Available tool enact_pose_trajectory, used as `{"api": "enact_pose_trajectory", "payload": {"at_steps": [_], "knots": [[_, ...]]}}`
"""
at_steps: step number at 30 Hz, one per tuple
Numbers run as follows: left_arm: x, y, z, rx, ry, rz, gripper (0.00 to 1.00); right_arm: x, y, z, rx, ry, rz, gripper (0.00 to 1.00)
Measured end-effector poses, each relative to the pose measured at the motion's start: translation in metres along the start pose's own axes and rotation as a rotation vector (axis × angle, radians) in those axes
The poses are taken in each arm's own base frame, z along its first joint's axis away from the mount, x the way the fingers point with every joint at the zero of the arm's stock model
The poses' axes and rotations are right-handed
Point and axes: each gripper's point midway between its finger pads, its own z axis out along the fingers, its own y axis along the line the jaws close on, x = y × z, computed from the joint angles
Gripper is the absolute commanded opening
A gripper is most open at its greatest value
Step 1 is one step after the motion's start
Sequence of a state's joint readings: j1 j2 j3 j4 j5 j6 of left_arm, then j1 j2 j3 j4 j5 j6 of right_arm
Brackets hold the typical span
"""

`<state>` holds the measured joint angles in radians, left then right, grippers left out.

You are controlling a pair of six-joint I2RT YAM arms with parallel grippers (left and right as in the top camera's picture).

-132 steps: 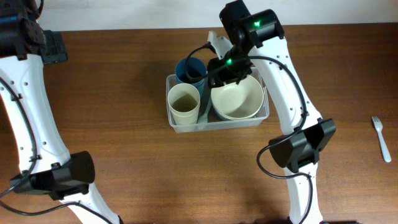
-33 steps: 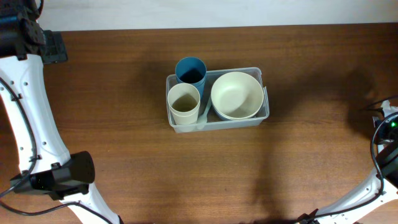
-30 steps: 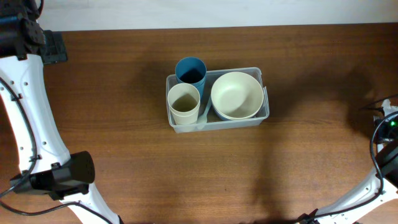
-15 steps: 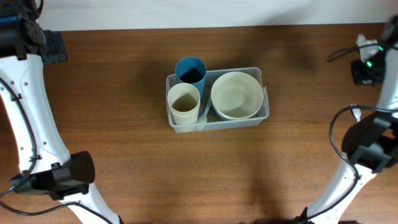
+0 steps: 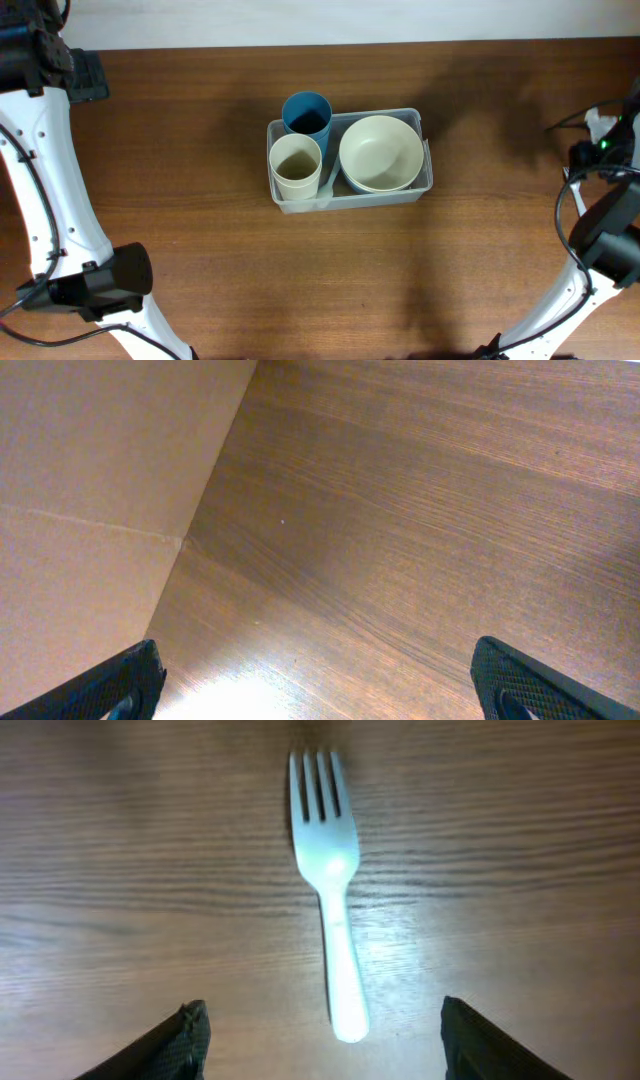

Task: Pack container
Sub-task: 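Lower the right gripper over the white fork and grasp it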

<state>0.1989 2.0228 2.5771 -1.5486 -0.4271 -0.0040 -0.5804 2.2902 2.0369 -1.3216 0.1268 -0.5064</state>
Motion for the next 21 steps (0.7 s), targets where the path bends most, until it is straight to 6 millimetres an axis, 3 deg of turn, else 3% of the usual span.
{"api": "enact_pose_trajectory", "payload": {"at_steps": [6,12,21], "knots": [[0.000,0.000,0.000,0.000,0.000,0.000,1.00,0.016,-0.001,0.032,-0.069,0.016,-0.004,0.66],[0.000,0.000,0.000,0.000,0.000,0.000,1.00,0.016,-0.012,0.042,-0.077,-0.022,0.028,0.66],[0.000,0.000,0.000,0.000,0.000,0.000,1.00,0.018,-0.004,0.058,-0.105,-0.023,0.027,0.64]]}}
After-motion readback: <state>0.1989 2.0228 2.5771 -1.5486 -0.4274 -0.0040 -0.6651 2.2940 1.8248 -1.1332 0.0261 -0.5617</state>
